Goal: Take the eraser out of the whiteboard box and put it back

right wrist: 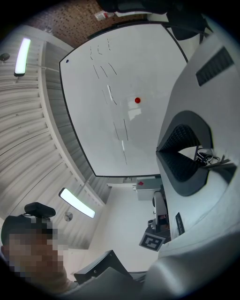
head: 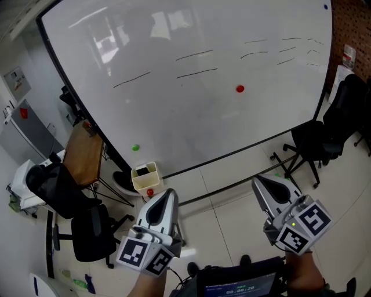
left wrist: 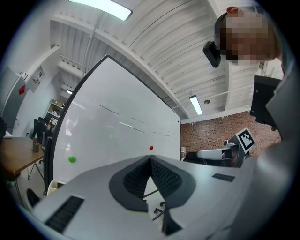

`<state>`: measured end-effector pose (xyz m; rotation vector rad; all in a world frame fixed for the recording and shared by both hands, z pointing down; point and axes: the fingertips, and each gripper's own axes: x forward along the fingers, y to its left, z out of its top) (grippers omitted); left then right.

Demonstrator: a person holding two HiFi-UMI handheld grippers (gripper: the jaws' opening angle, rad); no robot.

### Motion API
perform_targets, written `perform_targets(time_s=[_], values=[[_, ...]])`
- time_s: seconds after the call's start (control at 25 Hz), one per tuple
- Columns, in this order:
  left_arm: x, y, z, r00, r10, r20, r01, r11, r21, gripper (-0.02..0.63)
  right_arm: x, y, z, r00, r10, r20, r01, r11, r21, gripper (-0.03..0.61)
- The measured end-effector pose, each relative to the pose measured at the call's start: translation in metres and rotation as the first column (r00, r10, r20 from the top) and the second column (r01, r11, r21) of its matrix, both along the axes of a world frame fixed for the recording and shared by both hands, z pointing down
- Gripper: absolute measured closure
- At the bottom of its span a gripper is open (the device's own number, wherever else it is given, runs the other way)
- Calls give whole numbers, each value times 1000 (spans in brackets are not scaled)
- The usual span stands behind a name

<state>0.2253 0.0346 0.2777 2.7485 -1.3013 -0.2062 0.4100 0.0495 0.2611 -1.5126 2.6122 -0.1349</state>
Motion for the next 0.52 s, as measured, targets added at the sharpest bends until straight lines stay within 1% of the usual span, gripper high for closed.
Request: perform_targets(time_s=[0.52], values=[[5, -2, 7, 1000, 9, -6, -9, 1000, -10, 591, 4, -1, 4, 1000, 3, -3, -3, 1000, -6, 555]])
